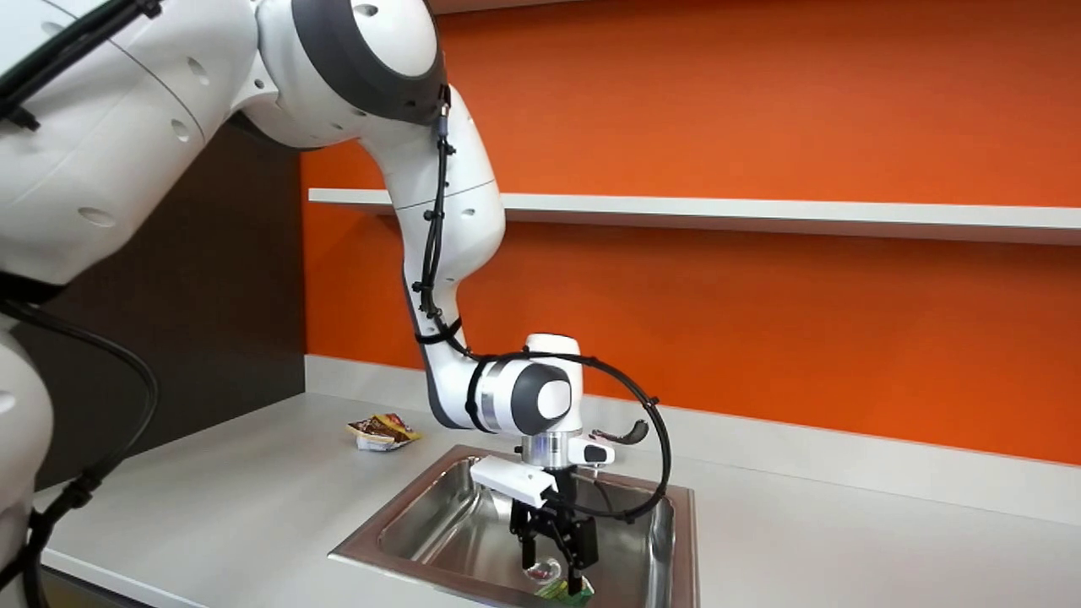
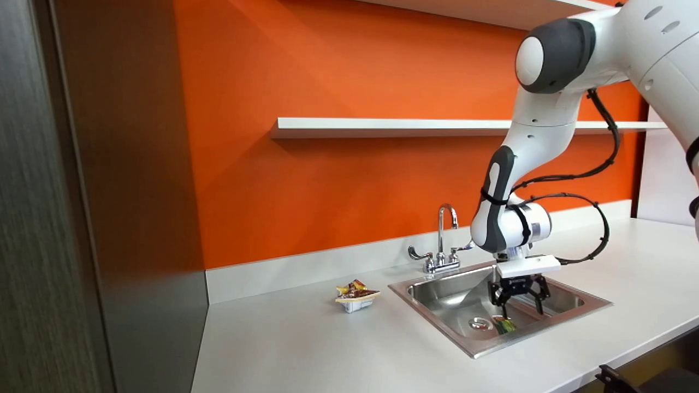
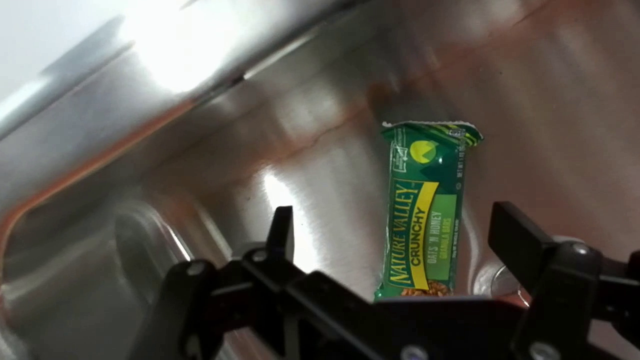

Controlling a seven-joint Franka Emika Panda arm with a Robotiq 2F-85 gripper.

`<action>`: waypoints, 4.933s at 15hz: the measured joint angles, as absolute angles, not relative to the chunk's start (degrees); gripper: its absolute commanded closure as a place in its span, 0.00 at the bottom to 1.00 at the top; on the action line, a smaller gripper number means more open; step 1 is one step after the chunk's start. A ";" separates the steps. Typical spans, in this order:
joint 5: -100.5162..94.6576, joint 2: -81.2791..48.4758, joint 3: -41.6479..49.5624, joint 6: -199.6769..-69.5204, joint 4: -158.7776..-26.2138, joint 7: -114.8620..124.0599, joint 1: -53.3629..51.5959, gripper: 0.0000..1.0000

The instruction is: Remove the snacks bar from the sink and place it on the counter top

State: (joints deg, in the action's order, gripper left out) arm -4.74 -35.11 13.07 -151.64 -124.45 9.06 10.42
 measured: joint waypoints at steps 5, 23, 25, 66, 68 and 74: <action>-3.81 -37.97 13.54 -152.66 -122.41 9.06 10.42 0.00; -2.16 -44.10 13.40 -153.45 -117.41 9.06 9.45 0.00; -2.05 -44.43 13.40 -153.46 -117.09 9.06 9.44 0.00; -1.57 -38.28 13.39 -153.35 -118.75 9.06 6.15 0.82; -1.61 -36.45 13.39 -153.35 -120.63 9.06 5.58 0.82; -2.77 -30.00 13.39 -153.36 -127.17 9.03 3.15 0.82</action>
State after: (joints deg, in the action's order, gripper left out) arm -2.77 -30.00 13.39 -153.36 -127.17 9.03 3.15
